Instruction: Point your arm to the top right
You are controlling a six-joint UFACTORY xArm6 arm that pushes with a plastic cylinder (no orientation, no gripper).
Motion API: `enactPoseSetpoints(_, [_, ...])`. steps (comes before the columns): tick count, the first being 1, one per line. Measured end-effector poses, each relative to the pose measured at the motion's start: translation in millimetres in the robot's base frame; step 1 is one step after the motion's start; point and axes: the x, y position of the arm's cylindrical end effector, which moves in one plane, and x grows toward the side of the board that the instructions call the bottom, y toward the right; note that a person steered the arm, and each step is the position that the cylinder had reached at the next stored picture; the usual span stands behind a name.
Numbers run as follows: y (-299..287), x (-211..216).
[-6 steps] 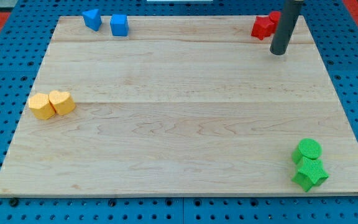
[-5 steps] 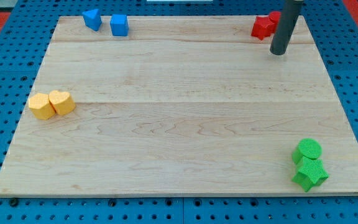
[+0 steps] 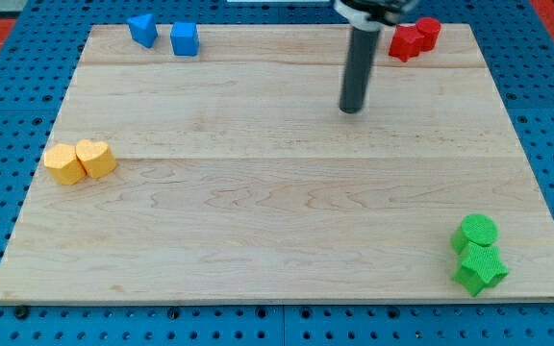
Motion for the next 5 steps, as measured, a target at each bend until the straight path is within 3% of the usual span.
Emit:
enactPoseSetpoints(1, [3, -2])
enactPoseSetpoints(4, [196, -83])
enactPoseSetpoints(5, [181, -144])
